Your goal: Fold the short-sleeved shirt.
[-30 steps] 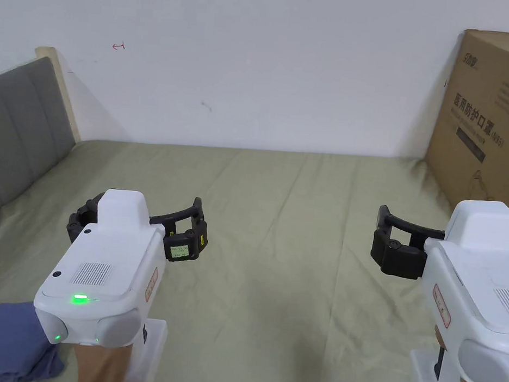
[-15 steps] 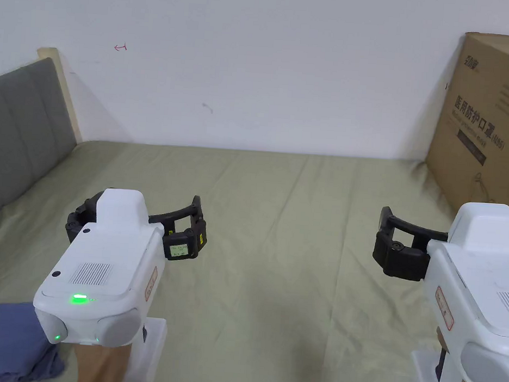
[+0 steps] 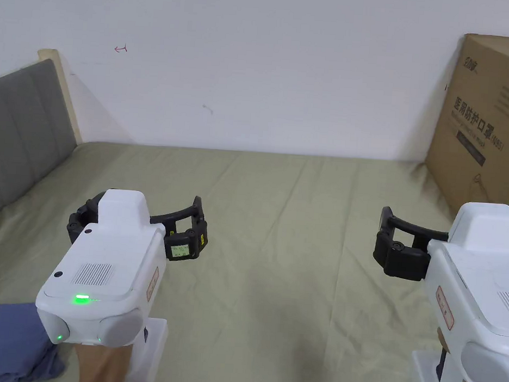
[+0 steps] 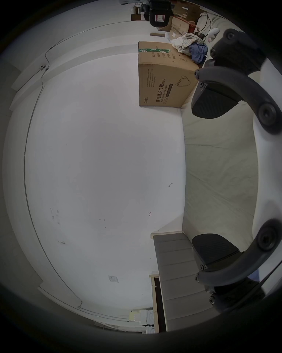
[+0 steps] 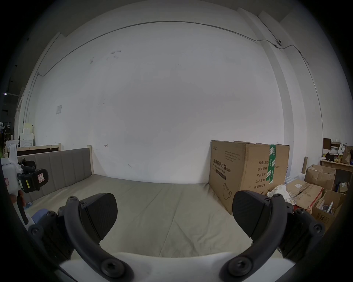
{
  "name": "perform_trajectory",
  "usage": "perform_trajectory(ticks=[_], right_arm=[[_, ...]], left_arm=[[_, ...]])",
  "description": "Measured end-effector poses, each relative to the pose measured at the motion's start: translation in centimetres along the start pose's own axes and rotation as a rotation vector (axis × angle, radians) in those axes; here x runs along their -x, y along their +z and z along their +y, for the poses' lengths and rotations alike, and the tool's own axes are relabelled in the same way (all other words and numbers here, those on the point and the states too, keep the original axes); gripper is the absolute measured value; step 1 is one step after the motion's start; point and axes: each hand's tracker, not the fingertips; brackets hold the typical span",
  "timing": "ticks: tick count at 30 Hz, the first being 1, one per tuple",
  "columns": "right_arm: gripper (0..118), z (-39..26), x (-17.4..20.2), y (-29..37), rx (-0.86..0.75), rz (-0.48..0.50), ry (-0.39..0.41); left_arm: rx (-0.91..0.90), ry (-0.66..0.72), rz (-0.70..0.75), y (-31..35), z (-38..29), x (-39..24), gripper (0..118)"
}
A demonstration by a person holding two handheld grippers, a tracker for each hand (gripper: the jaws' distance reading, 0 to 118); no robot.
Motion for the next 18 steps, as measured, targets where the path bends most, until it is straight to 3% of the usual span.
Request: perform_trajectory(ticks=[18], right_arm=[[118, -0.08, -0.08, 0.13, 0.002, -0.001, -0.001]], left_arm=[[-0.002, -0.007, 0.001, 0.10, -0.11, -0.23, 118]])
